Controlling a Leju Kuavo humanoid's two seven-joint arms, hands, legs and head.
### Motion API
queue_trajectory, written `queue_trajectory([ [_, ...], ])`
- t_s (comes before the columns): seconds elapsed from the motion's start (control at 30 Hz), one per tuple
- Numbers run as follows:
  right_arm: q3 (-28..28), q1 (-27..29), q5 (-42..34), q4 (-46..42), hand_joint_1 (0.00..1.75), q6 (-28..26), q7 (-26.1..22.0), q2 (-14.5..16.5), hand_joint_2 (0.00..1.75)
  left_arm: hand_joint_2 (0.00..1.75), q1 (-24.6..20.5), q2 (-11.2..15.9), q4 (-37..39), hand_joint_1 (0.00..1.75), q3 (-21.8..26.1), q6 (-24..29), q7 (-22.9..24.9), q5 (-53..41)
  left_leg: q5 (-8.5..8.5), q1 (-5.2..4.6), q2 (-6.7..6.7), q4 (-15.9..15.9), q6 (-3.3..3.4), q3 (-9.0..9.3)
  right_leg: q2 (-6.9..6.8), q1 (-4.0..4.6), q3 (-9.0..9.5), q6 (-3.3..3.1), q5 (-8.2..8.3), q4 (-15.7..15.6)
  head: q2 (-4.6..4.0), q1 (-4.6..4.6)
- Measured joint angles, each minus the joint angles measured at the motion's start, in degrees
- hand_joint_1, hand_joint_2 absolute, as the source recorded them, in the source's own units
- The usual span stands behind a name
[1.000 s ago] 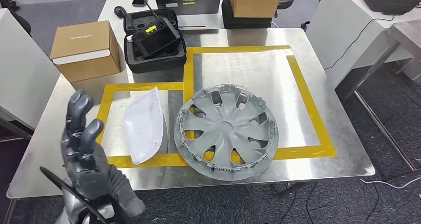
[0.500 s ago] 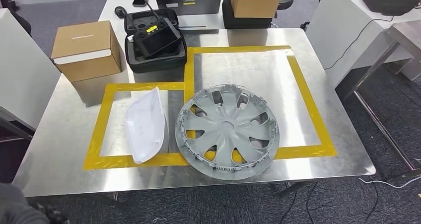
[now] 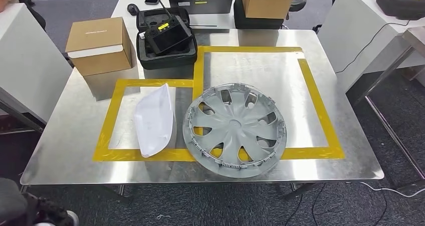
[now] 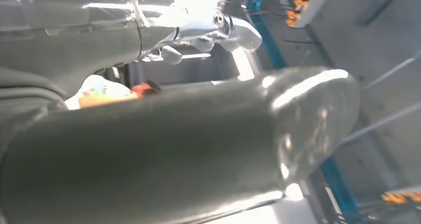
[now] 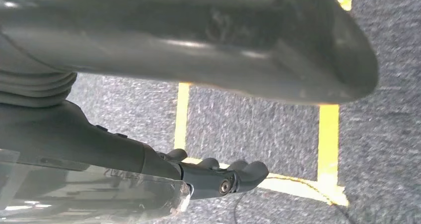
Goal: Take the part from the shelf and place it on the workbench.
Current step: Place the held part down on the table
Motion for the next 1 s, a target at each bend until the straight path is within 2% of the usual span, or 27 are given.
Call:
queue_trajectory([
  [0.07,0.0,-0.2,0.0,0.0,0.0,0.1,1.0,-0.1,0.0,0.0,0.1,-0.3,1.1,0.0,1.5,0.0,0.0,0.7,0.05,-0.01,-0.01,0.1,-0.59,-0.19,-0.15,-0.17,-0.13,-0.35,0.45,-0.6,0.0,0.07],
  [0.1,0.0,-0.2,0.1,0.0,0.0,0.2,1.3,-0.2,0.0,0.0,0.1,-0.4,1.6,0.0,2.2,0.0,0.0,0.9,-0.67,-0.02,-0.02,0.7,-0.93,-0.5,-0.26,-0.35,-0.26,-0.64,0.81,-0.9,0.0,0.01],
  [0.13,0.0,-0.3,0.1,0.0,0.0,0.3,1.6,-0.3,0.0,0.0,0.1,-0.4,2.1,0.0,2.8,0.0,0.1,1.0,-2.23,0.07,-0.05,2.3,-1.34,-1.24,-0.37,-0.55,-0.56,-0.96,1.25,-1.2,0.0,-0.3],
  [0.17,0.0,-0.4,0.1,0.0,0.0,0.3,1.8,-0.3,0.0,0.0,0.1,-0.4,2.6,0.0,3.4,0.0,0.1,1.0,-4.47,0.33,-0.07,5.1,-1.79,-2.43,-0.47,-0.68,-0.97,-1.16,1.66,-1.4,0.0,-0.72],
  [0.23,0.0,-0.4,0.1,0.0,0.0,0.3,2.0,-0.4,0.0,0.0,0.2,-0.4,3.6,0.0,4.4,0.0,0.1,1.1,-8.99,1.1,-0.13,12.9,-2.7,-5.45,-0.49,-0.72,-2.22,-1.25,2.31,-1.1,0.0,-1.67],
  [0.27,0.0,-0.4,0.1,0.0,0.0,0.4,2.0,-0.5,0.0,0.0,0.2,-0.4,4.0,0.0,4.9,0.0,0.1,1.1,-9.98,1.46,-0.13,15.6,-3.08,-6.3,-0.5,-0.75,-2.85,-1.15,2.59,-0.9,0.0,-1.9],
  [0.3,0.0,-0.4,0.1,0.0,0.0,0.4,2.0,-0.5,0.0,0.0,0.2,-0.4,4.4,0.0,5.2,0.0,0.1,1.3,-9.76,1.78,-0.12,16.3,-3.42,-6.12,-0.51,-0.84,-3.51,-0.99,2.83,-0.6,0.0,-2.05],
  [0.33,0.0,-0.4,0.1,0.0,0.0,0.4,2.1,-0.5,0.0,0.0,0.2,-0.4,4.8,0.0,5.6,0.0,0.2,1.6,-8.42,2.06,-0.08,14.6,-3.73,-4.75,-0.5,-0.96,-4.12,-0.78,3.04,-0.2,0.0,-2.2],
  [0.4,0.0,-0.4,0.1,0.0,0.0,0.4,2.1,-0.5,0.0,0.0,0.1,-0.3,5.6,0.0,5.9,0.0,0.8,2.8,-5.15,2.5,-0.04,6.7,-4.27,0.27,-0.41,-1.24,-5.11,-0.2,3.44,0.5,0.0,-2.61],
  [0.43,0.0,-0.5,0.1,0.0,0.0,0.4,2.1,-0.7,0.0,0.0,0.0,-0.2,6.0,0.0,6.0,0.0,1.3,3.3,-4.16,2.52,-0.12,3.1,-4.2,2.35,-0.35,-1.32,-5.45,0.19,3.72,0.7,0.0,-2.88],
  [0.47,0.0,-0.5,0.1,0.0,0.0,0.4,2.0,-0.8,0.0,0.0,-0.2,0.2,6.5,0.0,6.0,0.0,2.1,3.7,-3.72,2.45,-0.22,0.8,-3.99,3.52,-0.28,-1.36,-5.65,0.61,4.1,0.7,0.0,-3.04],
  [0.5,0.0,-0.5,0.1,0.0,0.0,0.4,1.8,-0.9,0.0,0.0,-0.4,0.7,7.1,0.0,6.0,0.0,3.2,3.7,-3.7,2.27,-0.34,0.0,-3.65,3.78,-0.23,-1.4,-5.76,1.03,4.54,0.6,0.0,-3.16],
  [0.57,0.0,-0.4,0.2,0.0,0.0,0.4,1.0,-1.0,0.0,0.0,-0.8,1.8,8.2,0.0,5.9,-0.1,5.5,3.3,-2.84,2.11,-0.41,-0.1,-2.65,3.15,-0.1,-1.54,-5.89,1.82,5.28,0.3,0.0,-3.08],
  [0.6,0.0,-0.4,0.3,0.0,0.0,0.4,0.6,-1.0,0.0,0.0,-1.0,2.2,8.6,0.0,5.8,-0.1,6.3,3.1,-2.35,2.14,-0.37,-0.2,-2.18,2.78,-0.08,-1.61,-6.15,2.13,4.73,0.5,0.0,-3.04],
  [0.63,0.0,-0.4,0.4,0.0,0.0,0.4,0.2,-1.1,0.0,0.0,-1.2,2.6,9.1,0.0,5.7,-0.1,6.8,3.0,-1.78,2.2,-0.32,-0.3,-1.66,2.28,-0.08,-1.66,-6.67,2.41,3.21,1.7,0.0,-2.84],
  [0.67,0.0,-0.4,0.5,0.0,0.0,0.4,-0.1,-1.1,0.0,0.0,-1.4,2.9,9.5,0.0,5.5,-0.2,7.1,3.1,-1.18,2.25,-0.27,-0.4,-1.24,1.64,-0.1,-1.69,-7.54,2.61,0.7,4.3,0.0,-2.53],
  [0.73,0.0,-0.4,0.7,0.0,0.0,0.5,-0.4,-1.1,0.0,0.0,-1.4,3.4,10.4,0.0,5.3,-0.2,7.2,3.4,-0.12,2.01,-0.26,-0.4,-0.76,0.24,-0.12,-1.66,-9.64,2.8,-4.91,12.2,0.0,-1.59],
  [0.77,0.0,-0.4,0.7,0.0,0.0,0.5,-0.5,-1.1,0.0,0.0,-1.3,3.7,10.9,0.0,5.3,-0.2,7.2,3.6,0.42,1.84,-0.27,-0.4,-0.67,-0.47,-0.12,-1.64,-10.22,2.77,-6.44,15.6,0.0,-1.17],
  [0.8,0.0,-0.4,0.7,0.0,0.0,0.5,-0.5,-1.1,0.0,0.0,-1.2,3.9,11.3,0.0,5.3,-0.2,7.2,3.8,0.91,1.65,-0.29,-0.3,-0.63,-1.12,-0.12,-1.6,-10.02,2.63,-6.65,17.4,0.0,-0.84],
  [0.83,0.0,-0.4,0.7,0.0,0.0,0.5,-0.5,-1.1,0.0,0.0,-1.1,4.1,11.6,0.0,5.3,-0.2,7.2,4.0,1.38,1.45,-0.32,-0.3,-0.62,-1.71,-0.12,-1.51,-8.84,2.35,-5.71,16.9,0.0,-0.54],
  [0.87,0.0,-0.5,0.7,0.0,0.0,0.6,-0.5,-1.1,0.0,0.0,-1.0,4.4,11.9,0.0,5.2,-0.2,7.3,4.0,1.81,1.25,-0.35,-0.3,-0.66,-2.21,-0.11,-1.34,-6.61,1.9,-4.08,14.2,0.0,-0.28],
  [0.93,0.0,-0.6,0.8,0.0,0.0,0.7,-0.4,-1.2,0.0,0.0,-1.0,4.9,12.4,0.0,5.1,-0.2,7.7,3.8,2.53,0.96,-0.37,-0.3,-0.85,-2.88,-0.09,-0.76,-0.58,0.6,-1.71,5.1,0.0,0.12],
  [0.97,0.0,-0.7,0.8,0.0,0.0,0.8,-0.4,-1.2,0.0,0.0,-1.0,5.1,12.5,0.0,5.0,-0.2,7.9,3.7,2.92,0.9,-0.33,-0.3,-1.09,-3.13,-0.07,-0.46,1.77,0.06,-1.35,1.2,0.0,0.15],
  [1.0,0.0,-0.8,0.8,0.0,0.0,0.8,-0.4,-1.2,0.0,0.0,-1.0,5.3,12.7,0.0,4.9,-0.2,8.0,3.6,3.3,0.94,-0.27,-0.3,-1.37,-3.36,-0.06,-0.2,3.1,-0.31,-1.37,-1.2,0.0,0.13],
])
